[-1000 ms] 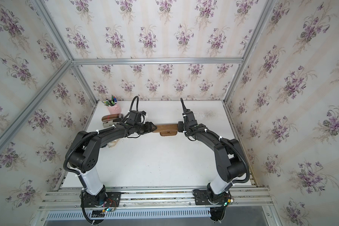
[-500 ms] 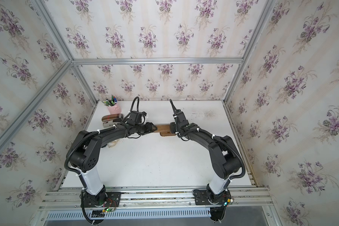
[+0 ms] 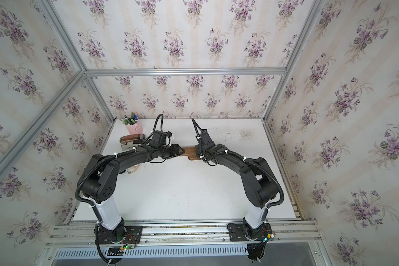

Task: Place watch on stand
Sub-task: Place the watch on the stand.

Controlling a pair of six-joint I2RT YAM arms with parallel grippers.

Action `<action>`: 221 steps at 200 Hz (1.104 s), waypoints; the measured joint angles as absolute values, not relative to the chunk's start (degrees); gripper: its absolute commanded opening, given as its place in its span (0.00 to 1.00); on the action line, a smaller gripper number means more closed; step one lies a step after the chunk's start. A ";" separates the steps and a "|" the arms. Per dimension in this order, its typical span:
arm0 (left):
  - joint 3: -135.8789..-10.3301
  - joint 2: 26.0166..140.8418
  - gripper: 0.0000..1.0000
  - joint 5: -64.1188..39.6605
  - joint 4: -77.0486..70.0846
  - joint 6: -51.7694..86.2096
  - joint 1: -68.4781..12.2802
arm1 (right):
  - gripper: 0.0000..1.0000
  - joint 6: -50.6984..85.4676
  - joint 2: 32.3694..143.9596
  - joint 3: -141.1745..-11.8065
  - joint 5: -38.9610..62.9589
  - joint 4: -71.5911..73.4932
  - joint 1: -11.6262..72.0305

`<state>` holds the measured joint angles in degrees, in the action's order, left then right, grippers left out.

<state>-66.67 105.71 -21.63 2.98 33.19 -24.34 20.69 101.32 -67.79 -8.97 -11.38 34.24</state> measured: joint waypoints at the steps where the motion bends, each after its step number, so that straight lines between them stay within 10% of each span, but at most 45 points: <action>1: -66.67 105.71 0.59 -21.63 2.96 33.19 -24.34 | 0.56 20.73 101.34 -67.79 -9.02 -11.40 34.24; 134: -65.47 97.69 0.76 -17.43 8.14 32.93 -24.18 | 0.99 22.02 94.63 -66.67 -7.55 -14.81 34.48; 221: -54.78 71.72 0.78 -1.52 25.80 32.08 -16.12 | 0.93 20.62 76.01 -51.72 -6.72 -13.34 34.48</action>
